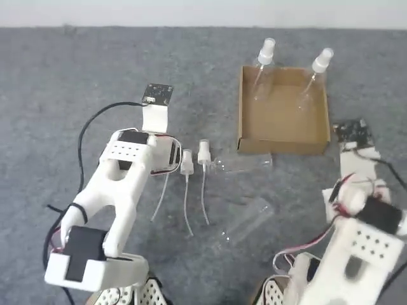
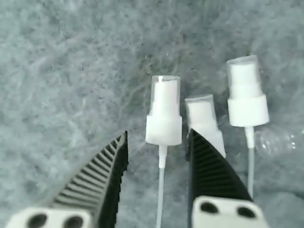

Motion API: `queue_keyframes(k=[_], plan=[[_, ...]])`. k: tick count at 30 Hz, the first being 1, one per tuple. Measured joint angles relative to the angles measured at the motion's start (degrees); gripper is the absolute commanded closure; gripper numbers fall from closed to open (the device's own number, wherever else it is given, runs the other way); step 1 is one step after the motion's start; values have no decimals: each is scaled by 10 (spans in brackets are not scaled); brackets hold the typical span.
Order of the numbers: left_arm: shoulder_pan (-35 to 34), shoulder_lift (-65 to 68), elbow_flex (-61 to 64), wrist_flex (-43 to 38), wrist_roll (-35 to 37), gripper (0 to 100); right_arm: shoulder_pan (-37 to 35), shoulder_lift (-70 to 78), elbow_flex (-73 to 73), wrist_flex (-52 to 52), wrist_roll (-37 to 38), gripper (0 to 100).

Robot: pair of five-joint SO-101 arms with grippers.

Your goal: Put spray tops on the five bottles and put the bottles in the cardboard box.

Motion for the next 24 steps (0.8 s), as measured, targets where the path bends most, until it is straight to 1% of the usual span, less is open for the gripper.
queue_keyframes(k=[7, 11, 16, 24], plan=[[0, 0, 0, 0, 0, 815, 70, 222, -138, 4, 42, 757], [0, 0, 0, 0, 0, 815, 95, 337, -159, -39, 51, 757], [0, 0, 0, 0, 0, 815, 99, 437, -159, -97, 53, 760], [0, 0, 0, 0, 0, 815, 99, 545, -159, -182, 53, 760]])
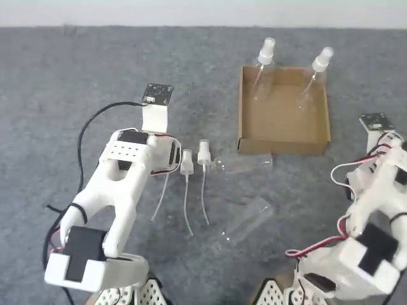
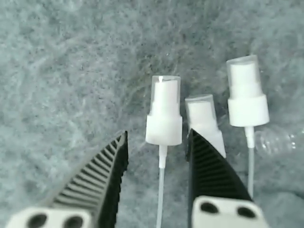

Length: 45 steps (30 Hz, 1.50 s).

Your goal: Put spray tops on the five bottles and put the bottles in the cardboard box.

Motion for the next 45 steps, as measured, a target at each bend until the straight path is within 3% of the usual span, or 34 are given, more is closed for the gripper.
queue_keyframes(k=[17, 26, 35, 45], plan=[[0, 0, 0, 0, 0, 815, 0, 40, -4, -61, 0, 991], [0, -4, 0, 0, -33, 815, -5, 14, -47, -35, 4, 992], [-32, -26, -61, 48, -96, 816, -38, -105, 36, -33, 126, 992], [-19, 144, -168, 58, -127, 851, -39, -156, 83, -33, 142, 992]])
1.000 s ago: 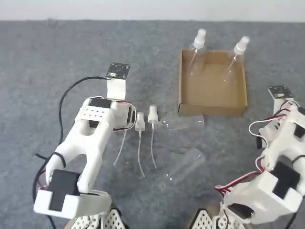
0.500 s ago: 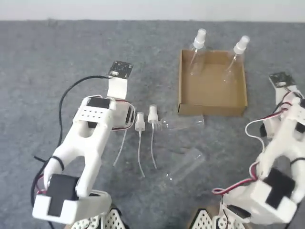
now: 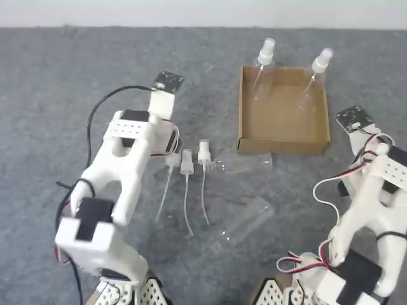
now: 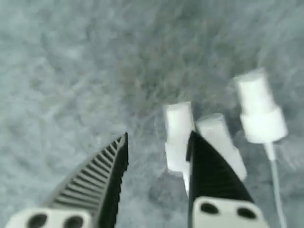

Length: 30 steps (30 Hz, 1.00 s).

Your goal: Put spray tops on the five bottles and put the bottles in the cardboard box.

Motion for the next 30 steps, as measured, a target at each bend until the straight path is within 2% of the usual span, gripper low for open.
queue_keyframes(k=[4, 13, 19, 23, 27, 30], plan=[[-6, 56, -30, 3, 1, 853, 0, 0, 0, 0, 0, 992], [-10, 79, -59, 13, -3, 857, 0, 0, 0, 0, 0, 992], [-10, 101, -62, 15, -17, 994, 0, 0, 0, 0, 0, 992], [-9, 101, -64, 17, -18, 991, -5, -7, 0, 0, -1, 992], [-12, 55, -64, 46, -18, 991, -39, -63, 0, 0, -47, 992], [-13, -25, -64, 78, -18, 990, -92, -121, 0, 7, -102, 992]])
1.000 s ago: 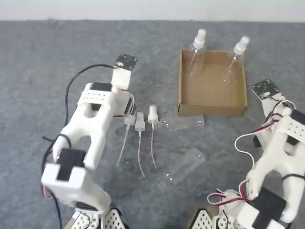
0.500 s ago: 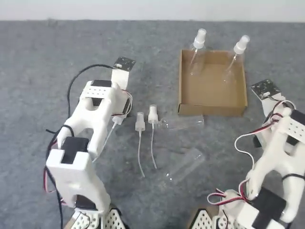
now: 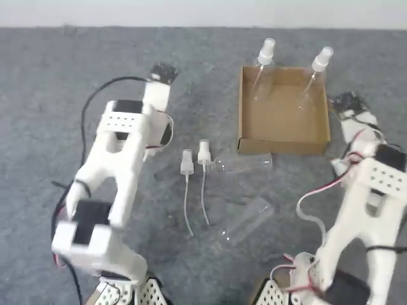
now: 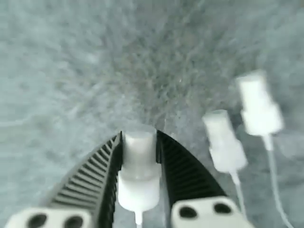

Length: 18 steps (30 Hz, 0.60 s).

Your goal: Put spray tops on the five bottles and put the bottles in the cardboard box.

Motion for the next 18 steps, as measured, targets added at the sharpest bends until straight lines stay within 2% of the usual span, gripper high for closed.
queue_keyframes(k=[4, 10, 14, 18], plan=[[3, -127, 0, 47, 0, 990, -115, -74, 0, 25, -76, 992], [-31, -337, 0, 89, 13, 990, -345, -132, 0, 35, -197, 992], [-47, -469, 0, 91, 38, 990, -488, -133, 9, 2, -252, 992], [-45, -573, 0, 88, 66, 990, -574, -133, 49, -54, -275, 990]])
